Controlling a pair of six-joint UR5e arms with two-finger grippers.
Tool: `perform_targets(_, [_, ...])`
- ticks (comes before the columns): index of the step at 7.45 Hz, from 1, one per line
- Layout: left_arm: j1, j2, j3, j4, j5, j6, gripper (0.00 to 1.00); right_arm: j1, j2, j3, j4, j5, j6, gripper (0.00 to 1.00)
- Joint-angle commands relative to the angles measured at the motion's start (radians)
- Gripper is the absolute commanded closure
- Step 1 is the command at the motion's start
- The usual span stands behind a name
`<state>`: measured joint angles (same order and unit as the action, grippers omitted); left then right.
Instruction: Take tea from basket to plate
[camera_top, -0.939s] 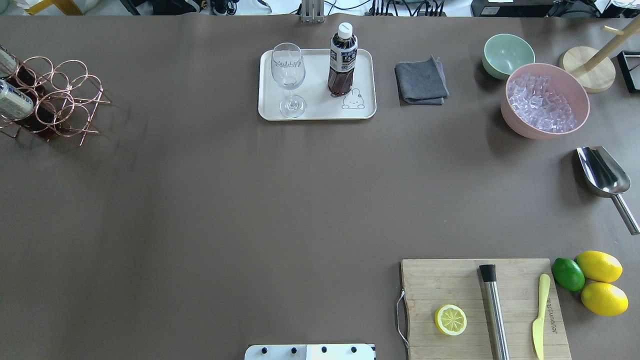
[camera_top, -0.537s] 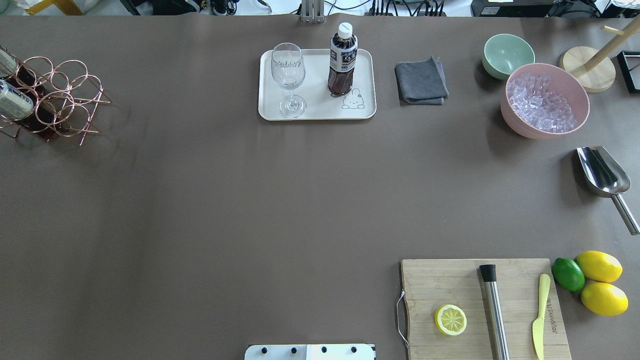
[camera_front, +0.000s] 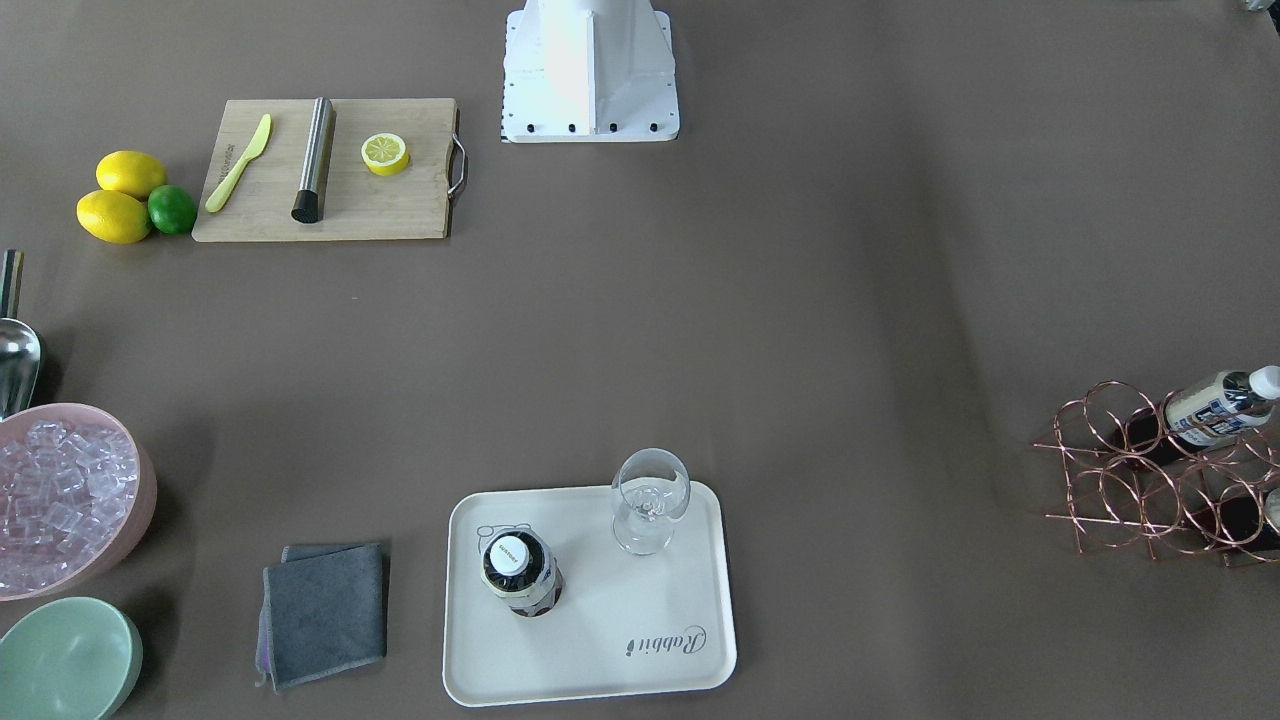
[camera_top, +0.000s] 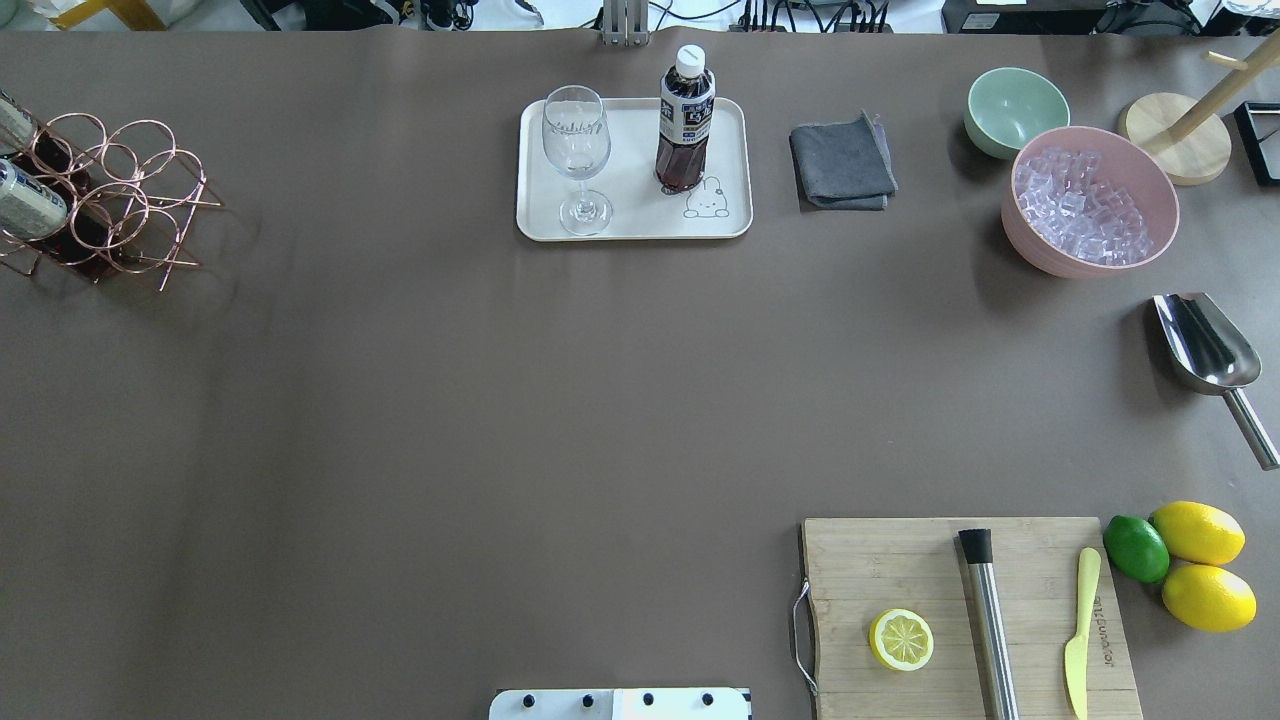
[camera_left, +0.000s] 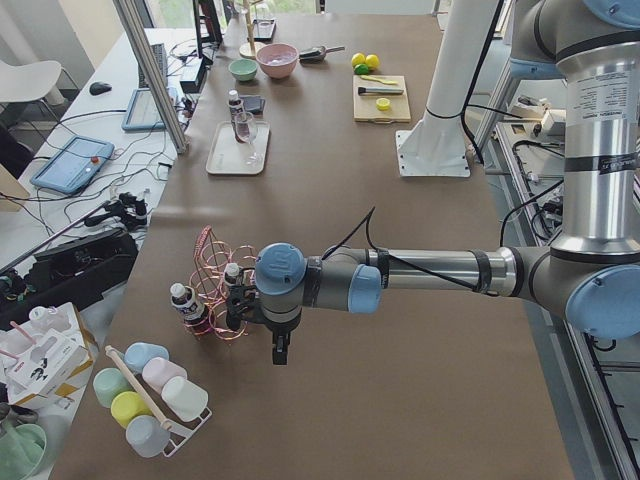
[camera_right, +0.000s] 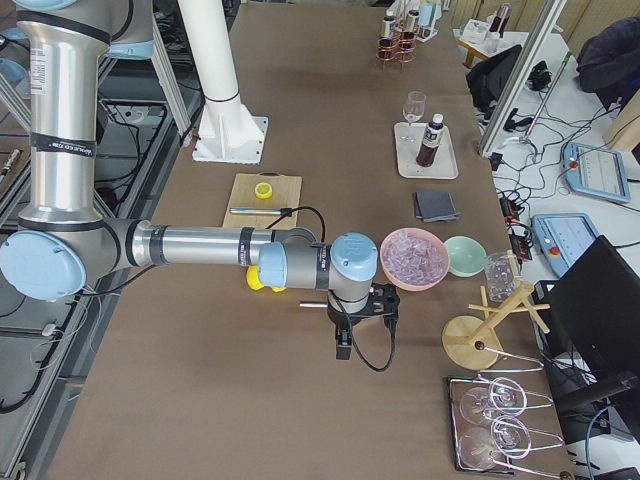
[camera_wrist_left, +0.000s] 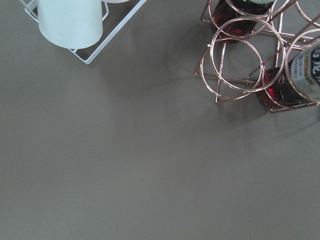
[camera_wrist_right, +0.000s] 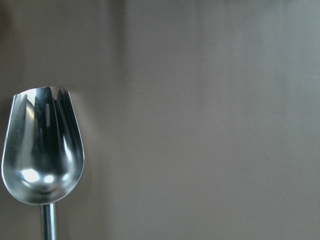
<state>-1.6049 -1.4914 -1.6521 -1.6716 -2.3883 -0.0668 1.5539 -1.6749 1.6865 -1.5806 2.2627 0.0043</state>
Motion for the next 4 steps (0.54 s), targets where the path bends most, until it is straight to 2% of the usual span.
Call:
perform_targets(1, [-0.001, -0.012, -0.011, 0.053, -0.046, 0.002, 0.01, 0.000, 0.000, -0.002, -0.002, 0.026, 0.003, 0.00])
perform_targets(3, [0.002, -0.079, -0.014, 0.201, -0.043, 0.005, 0.01, 0.000, 0.012, -0.001, -0.004, 0.028, 0.003, 0.00])
perform_targets(4, [0.002, -0.082, -0.017, 0.210, -0.043, 0.005, 0.01, 0.000, 0.020, -0.004, -0.007, 0.028, 0.005, 0.00])
